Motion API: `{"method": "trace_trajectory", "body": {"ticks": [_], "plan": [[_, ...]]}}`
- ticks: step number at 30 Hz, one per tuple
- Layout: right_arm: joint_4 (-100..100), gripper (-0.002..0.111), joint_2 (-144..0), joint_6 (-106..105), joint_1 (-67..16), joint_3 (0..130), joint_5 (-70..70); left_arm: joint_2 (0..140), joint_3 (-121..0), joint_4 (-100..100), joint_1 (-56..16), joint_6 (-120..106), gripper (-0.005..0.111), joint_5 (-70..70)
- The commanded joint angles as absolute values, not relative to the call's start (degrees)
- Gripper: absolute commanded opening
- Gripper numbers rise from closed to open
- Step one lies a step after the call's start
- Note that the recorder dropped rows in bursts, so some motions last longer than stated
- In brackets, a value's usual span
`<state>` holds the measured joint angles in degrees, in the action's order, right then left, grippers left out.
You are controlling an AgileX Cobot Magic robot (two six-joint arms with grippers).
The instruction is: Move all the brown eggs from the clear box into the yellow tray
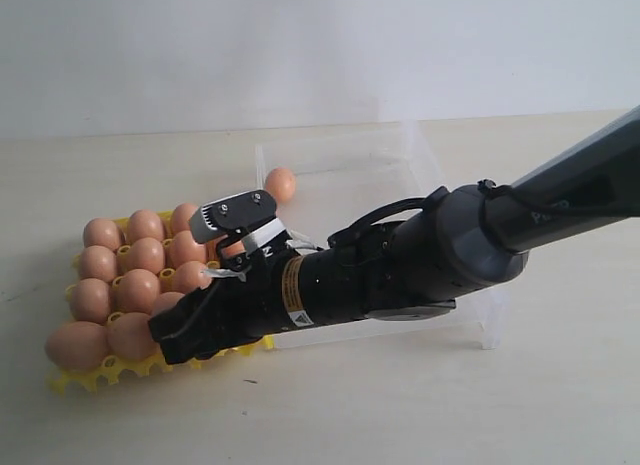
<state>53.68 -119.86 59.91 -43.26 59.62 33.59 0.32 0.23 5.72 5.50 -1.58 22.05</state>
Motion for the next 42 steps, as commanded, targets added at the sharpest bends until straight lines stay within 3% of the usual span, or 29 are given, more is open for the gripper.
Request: {"method": "trace_trajectory", "body": {"ticks": [1, 5, 19, 25, 33, 42], "plan": [[50.9, 0.026, -119.9, 58.2, -43.3, 59.3, 34.4, 0.0, 0.0, 5.8, 5.1, -1.3, 0.000, 21.6], [49.4, 0.042, -119.9, 58.1, -43.3, 59.3, 33.8, 0.0, 0.0, 5.8, 5.1, -1.3, 0.000, 21.6], [40.5, 0.067, -119.9, 50.5, -43.3, 59.4, 32.5, 0.0, 0.0, 5.8, 5.1, -1.3, 0.000, 21.6], [40.8, 0.067, -115.7, 48.9, -43.2, 59.9, 25.9, 0.0, 0.0, 5.8, 5.1, -1.3, 0.000, 21.6], [37.6, 0.062, -106.7, 40.5, -36.4, 67.7, -11.6, 0.0, 0.0, 5.8, 5.1, -1.3, 0.000, 21.6], [15.0, 0.062, -114.7, 17.6, -30.9, 84.8, -22.3, 0.0, 0.0, 5.8, 5.1, -1.3, 0.000, 21.6]]}}
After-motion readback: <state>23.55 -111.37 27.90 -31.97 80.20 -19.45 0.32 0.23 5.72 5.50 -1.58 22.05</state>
